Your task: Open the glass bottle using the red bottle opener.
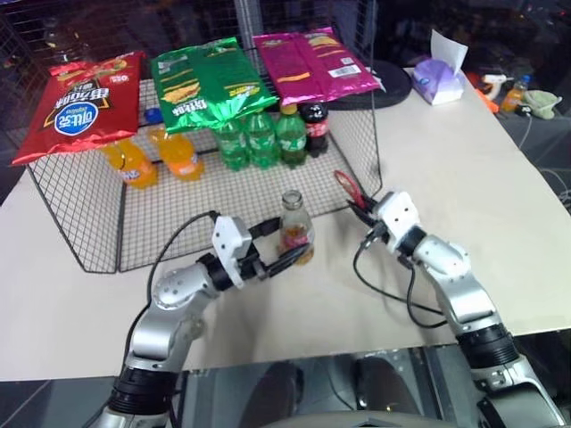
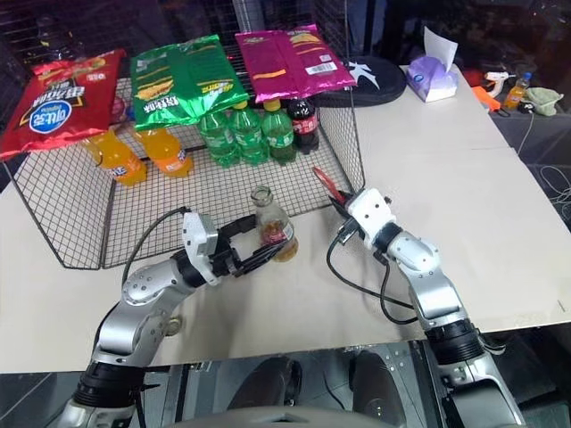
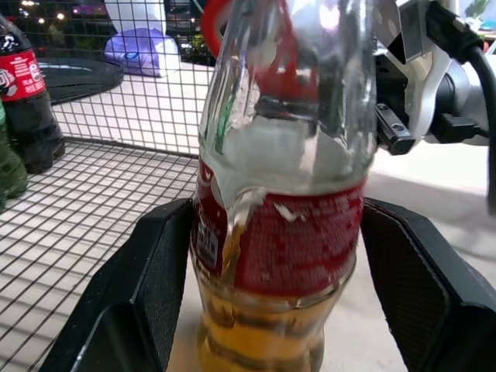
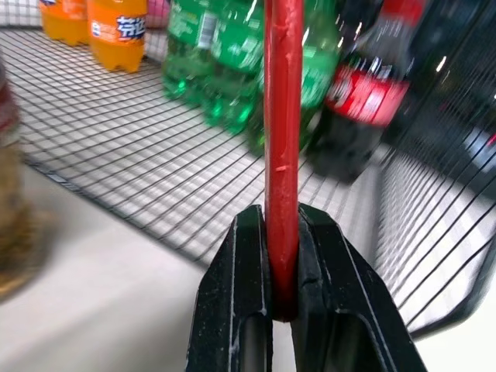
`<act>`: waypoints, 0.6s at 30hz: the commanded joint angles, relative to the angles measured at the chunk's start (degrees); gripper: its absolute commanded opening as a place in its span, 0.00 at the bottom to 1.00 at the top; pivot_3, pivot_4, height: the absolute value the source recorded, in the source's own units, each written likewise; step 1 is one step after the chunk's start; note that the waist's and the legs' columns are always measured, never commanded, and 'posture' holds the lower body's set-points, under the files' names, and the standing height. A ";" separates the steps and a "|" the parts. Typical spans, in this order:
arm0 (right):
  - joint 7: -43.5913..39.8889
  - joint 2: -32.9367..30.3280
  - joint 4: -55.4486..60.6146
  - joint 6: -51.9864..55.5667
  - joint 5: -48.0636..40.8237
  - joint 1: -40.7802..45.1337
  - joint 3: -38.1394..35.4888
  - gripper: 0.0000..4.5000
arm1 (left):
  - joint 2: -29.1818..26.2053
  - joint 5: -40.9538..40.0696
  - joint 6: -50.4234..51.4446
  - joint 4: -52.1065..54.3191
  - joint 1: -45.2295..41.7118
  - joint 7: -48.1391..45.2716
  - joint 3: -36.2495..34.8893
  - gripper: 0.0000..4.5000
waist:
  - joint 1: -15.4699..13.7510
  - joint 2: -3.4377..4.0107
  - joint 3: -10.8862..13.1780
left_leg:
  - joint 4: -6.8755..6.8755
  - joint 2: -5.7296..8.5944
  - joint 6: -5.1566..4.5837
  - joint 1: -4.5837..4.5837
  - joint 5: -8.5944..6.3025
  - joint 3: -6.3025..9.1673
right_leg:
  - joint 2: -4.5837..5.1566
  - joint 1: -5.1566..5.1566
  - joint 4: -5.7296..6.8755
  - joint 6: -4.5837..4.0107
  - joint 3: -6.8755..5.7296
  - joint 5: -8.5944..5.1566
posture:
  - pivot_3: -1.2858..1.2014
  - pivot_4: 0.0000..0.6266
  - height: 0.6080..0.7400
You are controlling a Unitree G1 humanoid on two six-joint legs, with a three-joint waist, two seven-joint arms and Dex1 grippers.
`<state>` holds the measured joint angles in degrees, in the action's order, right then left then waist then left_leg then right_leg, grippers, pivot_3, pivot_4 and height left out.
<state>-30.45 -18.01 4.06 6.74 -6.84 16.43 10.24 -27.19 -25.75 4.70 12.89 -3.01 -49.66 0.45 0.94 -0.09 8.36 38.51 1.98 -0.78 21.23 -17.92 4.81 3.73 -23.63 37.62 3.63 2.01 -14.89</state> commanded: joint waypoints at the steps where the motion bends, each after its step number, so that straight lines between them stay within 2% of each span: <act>1: -2.30 -1.50 4.70 9.33 -5.03 -0.35 -2.46 0.00 | -0.91 -1.03 -0.07 2.74 0.96 -0.70 -1.26 0.76 | -0.02 0.00 0.00 | 0.00 0.00 0.00 0.00 0.00 0.00 | 0.00 0.00 0.00 0.00 0.00 0.00 | 0.52 0.24 1.00; 4: -4.19 -2.92 7.87 20.18 -10.63 -0.40 -3.60 0.00 | -1.74 -1.59 0.19 3.67 2.17 -1.04 -2.01 0.76 | -0.05 0.00 0.00 | 0.00 0.01 -0.01 0.00 0.00 0.00 | 0.02 0.00 0.01 0.00 0.00 0.00 | 0.52 0.24 1.00; 7: -7.48 -5.14 12.92 38.30 -22.72 -0.93 -5.39 0.00 | -3.13 -2.53 0.91 5.31 4.56 -1.34 -3.27 0.76 | -0.03 0.00 0.00 | 0.00 -0.02 -0.01 0.01 -0.01 0.02 | 0.04 0.00 -0.01 0.00 -0.01 0.00 | 0.52 0.24 1.00; 11: -8.68 -6.88 16.54 55.80 -35.19 -1.23 -8.25 0.00 | -4.33 -2.83 1.17 6.11 7.55 -1.50 -5.13 0.76 | -0.06 0.00 0.00 | -0.02 -0.04 -0.02 0.01 -0.01 0.02 | 0.25 0.00 -0.01 0.00 -0.01 0.00 | 0.52 0.24 1.00; 13: -7.41 -7.34 17.07 60.28 -37.71 -1.07 -9.42 0.00 | -4.72 -3.50 1.56 6.84 9.19 -0.99 -6.78 0.76 | -0.06 0.00 0.00 | -0.02 -0.04 -0.03 0.01 -0.02 0.01 | 0.26 0.01 -0.02 0.00 0.00 0.00 | 0.52 0.24 1.00; 15: -6.75 -8.74 17.27 60.32 -36.59 -1.17 -8.87 0.00 | -4.95 -3.97 1.81 7.38 10.34 -0.66 -7.95 0.76 | -0.20 0.00 0.00 | -0.02 -0.03 -0.04 0.01 -0.03 0.01 | 0.27 0.01 -0.01 0.00 -0.02 0.00 | 0.52 0.24 1.00; 17: -6.47 -9.49 16.88 58.53 -35.37 -1.41 -9.12 0.20 | -4.95 -3.95 1.91 7.77 11.45 -0.17 -8.88 0.77 | -0.32 0.00 0.00 | -0.01 0.02 -0.05 0.01 -0.03 0.03 | 0.23 0.02 0.00 0.00 -0.08 0.00 | 0.52 0.24 1.00; 18: -6.26 -9.55 16.64 57.74 -35.35 -1.43 -10.00 0.26 | -4.89 -4.08 2.02 8.03 12.11 0.16 -9.50 0.77 | -0.26 -0.01 0.00 | -0.01 0.04 -0.05 0.02 -0.03 0.03 | 0.19 0.03 -0.01 0.00 -0.10 0.00 | 0.52 0.24 1.00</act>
<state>-36.94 -27.22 19.29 66.46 -42.08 15.00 2.21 -31.86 -28.94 6.98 18.11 8.25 -50.07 -7.12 0.68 -0.10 8.36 38.50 2.02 -0.83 21.25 -17.95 4.83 3.92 -23.60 37.61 3.64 1.93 -14.89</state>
